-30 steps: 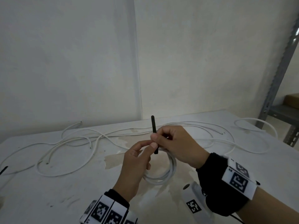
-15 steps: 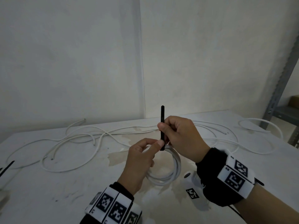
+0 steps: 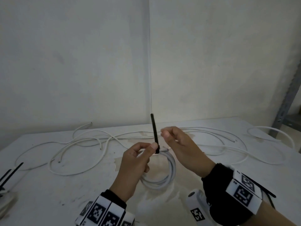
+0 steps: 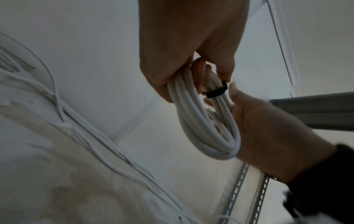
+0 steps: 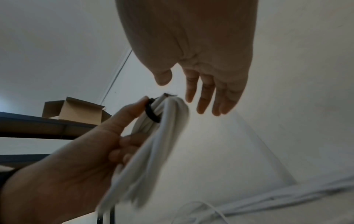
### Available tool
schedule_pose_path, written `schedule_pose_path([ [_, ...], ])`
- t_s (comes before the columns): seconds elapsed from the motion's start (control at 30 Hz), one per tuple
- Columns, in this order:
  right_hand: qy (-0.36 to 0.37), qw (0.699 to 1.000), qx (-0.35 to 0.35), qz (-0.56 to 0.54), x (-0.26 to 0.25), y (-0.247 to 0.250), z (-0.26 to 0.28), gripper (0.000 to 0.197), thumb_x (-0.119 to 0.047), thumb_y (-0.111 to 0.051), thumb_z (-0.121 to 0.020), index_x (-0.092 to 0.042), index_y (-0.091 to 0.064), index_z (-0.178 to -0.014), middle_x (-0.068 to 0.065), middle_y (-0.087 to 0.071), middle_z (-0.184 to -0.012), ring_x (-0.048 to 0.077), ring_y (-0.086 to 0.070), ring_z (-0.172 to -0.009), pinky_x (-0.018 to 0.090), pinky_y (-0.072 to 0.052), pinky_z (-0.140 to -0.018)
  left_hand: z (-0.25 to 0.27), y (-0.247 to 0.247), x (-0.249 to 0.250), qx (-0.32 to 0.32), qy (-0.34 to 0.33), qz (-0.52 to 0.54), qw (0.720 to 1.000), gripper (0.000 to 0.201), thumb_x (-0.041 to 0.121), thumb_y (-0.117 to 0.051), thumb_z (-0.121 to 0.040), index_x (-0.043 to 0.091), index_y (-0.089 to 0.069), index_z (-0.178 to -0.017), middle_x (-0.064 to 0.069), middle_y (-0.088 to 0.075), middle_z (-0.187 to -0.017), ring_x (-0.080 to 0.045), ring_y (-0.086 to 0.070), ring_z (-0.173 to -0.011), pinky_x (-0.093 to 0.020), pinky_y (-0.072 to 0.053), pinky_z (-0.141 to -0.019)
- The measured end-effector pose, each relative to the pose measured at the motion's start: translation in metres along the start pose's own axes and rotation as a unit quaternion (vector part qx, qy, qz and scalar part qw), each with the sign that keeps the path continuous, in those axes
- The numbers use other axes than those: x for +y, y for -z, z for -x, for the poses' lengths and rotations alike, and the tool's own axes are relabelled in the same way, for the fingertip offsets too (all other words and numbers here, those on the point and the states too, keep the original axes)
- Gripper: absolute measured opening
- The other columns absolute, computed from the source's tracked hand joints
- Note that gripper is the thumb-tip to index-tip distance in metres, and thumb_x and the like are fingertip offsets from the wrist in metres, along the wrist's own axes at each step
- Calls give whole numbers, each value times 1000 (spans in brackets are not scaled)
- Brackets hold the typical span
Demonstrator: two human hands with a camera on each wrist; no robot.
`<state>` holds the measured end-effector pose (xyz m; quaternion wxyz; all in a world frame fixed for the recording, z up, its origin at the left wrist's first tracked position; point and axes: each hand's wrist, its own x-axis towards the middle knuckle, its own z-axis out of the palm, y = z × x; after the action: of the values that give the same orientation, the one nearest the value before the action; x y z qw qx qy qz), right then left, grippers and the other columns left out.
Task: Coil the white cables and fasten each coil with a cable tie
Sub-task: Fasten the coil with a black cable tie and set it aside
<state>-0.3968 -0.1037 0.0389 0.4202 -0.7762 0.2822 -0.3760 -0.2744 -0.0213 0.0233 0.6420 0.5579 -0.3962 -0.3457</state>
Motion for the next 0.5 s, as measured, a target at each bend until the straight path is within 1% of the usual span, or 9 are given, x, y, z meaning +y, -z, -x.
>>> schedule_pose_path([
  [0.03, -24, 1000, -16, -11, 4, -3, 2, 24, -47, -38, -87, -28, -53, -93, -14, -57, -95, -12, -53, -85, 6, -41, -80, -1, 6, 0, 13, 0, 8, 1000, 16, 26, -63, -82, 13, -66, -75, 12, -37, -39, -3, -32, -39, -24, -35, -50],
  [0.07, -51, 998, -34, -31, 7, -7, 4, 29, -48, -34, -87, -27, -52, -95, -13, -56, -96, -8, -54, -86, 9, -44, -81, -3, 11, 1, 24, -1, 18, 1000, 15, 26, -62, -83, 14, -66, -75, 12, -36, -40, -4, -32, -40, -24, -35, -51],
  [0.13, -105, 988, -75, -89, 8, -19, 9, 31, -42, -32, -94, -19, -53, -101, -5, -60, -92, 4, -60, -80, 14, -51, -73, -5, 22, 1, 40, -2, 38, 998, 15, 24, -60, -86, 13, -66, -80, 11, -36, -42, -4, -32, -41, -25, -36, -53],
  [0.23, -120, 979, -103, -128, 7, -39, 11, 26, -32, -33, -98, -16, -52, -104, 0, -61, -81, 8, -62, -70, 18, -52, -67, -5, 36, -3, 45, 13, 50, 998, 16, 17, -50, -92, 10, -65, -92, 6, -40, -50, -6, -36, -46, -28, -38, -58],
  [0.3, -122, 976, -89, -158, 8, -53, 11, 19, -25, -35, -99, -17, -52, -101, 0, -57, -71, 9, -63, -64, 17, -50, -61, -3, 48, -7, 37, 39, 50, 997, 22, 9, -40, -94, 13, -61, -99, -1, -48, -60, -11, -45, -54, -31, -41, -63],
  [0.37, -122, 975, -67, -174, 8, -66, 9, 18, -21, -35, -99, -16, -52, -97, 0, -54, -67, 10, -62, -62, 17, -49, -57, 0, 62, -8, 27, 58, 33, 997, 27, 4, -35, -93, 16, -58, -104, -6, -55, -71, -17, -53, -67, -33, -45, -70],
  [0.43, -119, 975, -47, -183, 8, -78, 6, 18, -20, -35, -99, -14, -52, -96, 2, -53, -68, 14, -60, -63, 19, -48, -56, 5, 79, -10, 28, 50, -19, 998, 27, 5, -40, -92, 20, -58, -106, -6, -61, -81, -16, -58, -79, -32, -50, -78],
  [0.47, -122, 974, -41, -188, 7, -83, 4, 18, -19, -35, -99, -13, -51, -95, 4, -53, -69, 15, -59, -63, 19, -48, -56, 8, 88, -10, 27, 42, -47, 998, 26, 7, -44, -92, 22, -59, -107, -5, -63, -87, -15, -60, -82, -32, -52, -79],
  [0.5, -125, 973, -40, -192, 7, -88, 3, 18, -19, -35, -99, -12, -51, -95, 6, -53, -70, 15, -59, -63, 19, -48, -55, 11, 96, -11, 26, 36, -67, 997, 25, 9, -48, -92, 22, -61, -109, -7, -65, -92, -14, -62, -84, -30, -55, -78],
])
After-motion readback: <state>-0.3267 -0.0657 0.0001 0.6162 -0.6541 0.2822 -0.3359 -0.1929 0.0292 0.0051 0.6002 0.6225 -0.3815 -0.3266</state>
